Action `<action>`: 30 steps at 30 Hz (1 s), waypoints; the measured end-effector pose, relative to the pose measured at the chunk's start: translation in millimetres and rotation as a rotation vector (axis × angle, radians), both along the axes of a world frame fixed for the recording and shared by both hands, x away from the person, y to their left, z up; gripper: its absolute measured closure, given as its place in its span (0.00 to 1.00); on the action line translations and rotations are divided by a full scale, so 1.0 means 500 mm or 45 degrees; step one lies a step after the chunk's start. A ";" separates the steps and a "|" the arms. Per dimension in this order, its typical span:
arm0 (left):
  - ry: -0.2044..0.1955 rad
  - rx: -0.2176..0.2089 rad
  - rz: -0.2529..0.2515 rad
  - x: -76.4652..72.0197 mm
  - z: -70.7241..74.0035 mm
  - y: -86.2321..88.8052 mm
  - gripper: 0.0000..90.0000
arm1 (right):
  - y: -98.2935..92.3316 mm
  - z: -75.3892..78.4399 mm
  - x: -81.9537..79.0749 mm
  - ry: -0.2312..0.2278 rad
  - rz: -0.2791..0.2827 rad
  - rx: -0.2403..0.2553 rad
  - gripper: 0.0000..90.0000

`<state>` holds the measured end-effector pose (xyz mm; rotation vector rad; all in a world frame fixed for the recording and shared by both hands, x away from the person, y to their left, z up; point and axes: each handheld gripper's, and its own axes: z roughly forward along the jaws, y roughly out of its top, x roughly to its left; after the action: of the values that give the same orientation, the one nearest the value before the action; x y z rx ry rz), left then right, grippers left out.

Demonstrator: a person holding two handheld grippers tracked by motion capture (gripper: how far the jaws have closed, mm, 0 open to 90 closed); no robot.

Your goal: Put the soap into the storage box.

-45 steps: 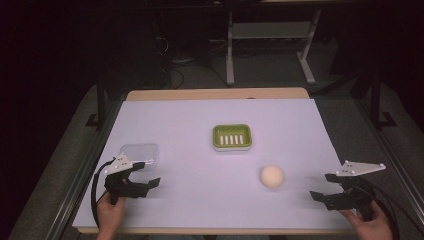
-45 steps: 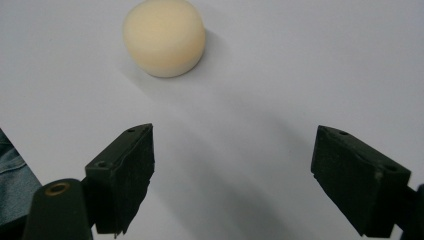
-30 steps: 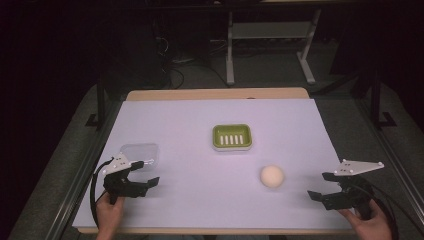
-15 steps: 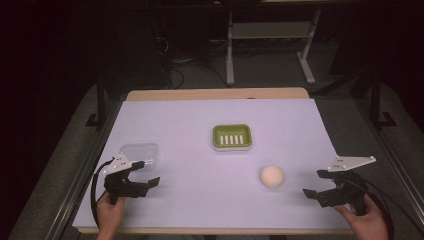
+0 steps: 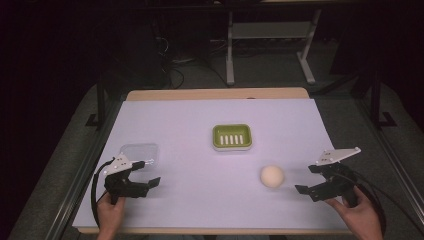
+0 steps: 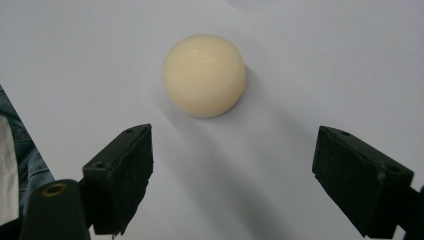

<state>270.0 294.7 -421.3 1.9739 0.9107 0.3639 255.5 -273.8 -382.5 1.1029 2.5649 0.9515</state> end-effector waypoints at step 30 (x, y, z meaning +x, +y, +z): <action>-0.014 -0.005 0.000 -0.001 0.003 0.005 0.14 | 0.104 0.030 0.085 0.080 0.150 -0.112 0.16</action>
<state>269.5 297.1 -419.7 1.9664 0.9039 0.3726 297.9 -221.9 -367.4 0.9833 2.7202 0.8325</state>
